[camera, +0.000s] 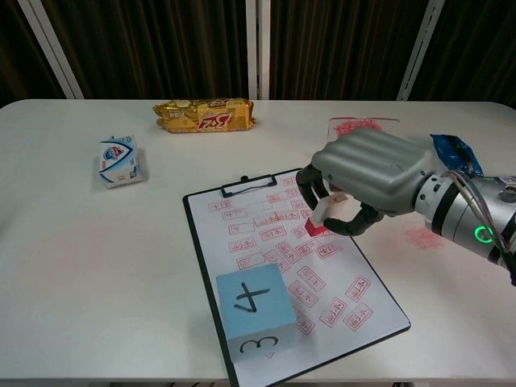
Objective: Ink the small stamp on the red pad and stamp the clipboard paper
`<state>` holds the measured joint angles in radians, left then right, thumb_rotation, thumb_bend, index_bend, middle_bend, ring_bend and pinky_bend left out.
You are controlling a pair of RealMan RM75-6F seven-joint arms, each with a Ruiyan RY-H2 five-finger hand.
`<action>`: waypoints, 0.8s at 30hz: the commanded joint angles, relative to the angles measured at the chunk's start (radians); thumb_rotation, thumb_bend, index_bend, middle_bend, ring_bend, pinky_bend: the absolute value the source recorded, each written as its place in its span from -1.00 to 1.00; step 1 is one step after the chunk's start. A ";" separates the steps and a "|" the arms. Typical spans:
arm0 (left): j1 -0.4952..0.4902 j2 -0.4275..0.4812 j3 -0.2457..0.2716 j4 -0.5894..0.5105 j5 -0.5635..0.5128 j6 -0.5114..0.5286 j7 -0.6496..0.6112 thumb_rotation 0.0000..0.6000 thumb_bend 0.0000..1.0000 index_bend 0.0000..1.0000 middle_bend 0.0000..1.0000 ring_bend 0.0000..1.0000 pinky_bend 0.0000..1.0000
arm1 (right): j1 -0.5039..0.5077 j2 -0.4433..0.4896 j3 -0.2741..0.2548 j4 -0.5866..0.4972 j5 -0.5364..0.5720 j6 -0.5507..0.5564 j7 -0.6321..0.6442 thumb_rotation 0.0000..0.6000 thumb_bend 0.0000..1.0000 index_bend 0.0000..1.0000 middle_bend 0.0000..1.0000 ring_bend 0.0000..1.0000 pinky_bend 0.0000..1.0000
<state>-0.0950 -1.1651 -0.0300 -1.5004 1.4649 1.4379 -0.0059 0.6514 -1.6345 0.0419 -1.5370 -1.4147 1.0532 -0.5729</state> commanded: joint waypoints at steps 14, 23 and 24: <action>-0.006 -0.010 0.004 -0.006 0.005 -0.010 0.014 1.00 -1.00 -0.62 -0.61 -0.69 -0.51 | -0.085 0.148 -0.043 -0.018 0.049 0.025 -0.009 1.00 -0.04 1.00 0.79 0.84 0.96; -0.010 -0.014 0.005 -0.003 0.004 -0.018 0.013 1.00 -1.00 -0.62 -0.61 -0.69 -0.50 | -0.110 0.141 -0.050 0.066 0.108 -0.002 -0.013 1.00 -0.04 1.00 0.79 0.84 0.96; -0.011 -0.014 0.005 -0.002 0.003 -0.020 0.013 1.00 -1.00 -0.62 -0.61 -0.69 -0.50 | -0.112 0.137 -0.050 0.077 0.115 -0.007 -0.009 1.00 -0.04 1.00 0.79 0.84 0.96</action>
<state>-0.1053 -1.1791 -0.0248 -1.5023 1.4683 1.4183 0.0068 0.5424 -1.4931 -0.0079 -1.4700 -1.3075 1.0525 -0.5846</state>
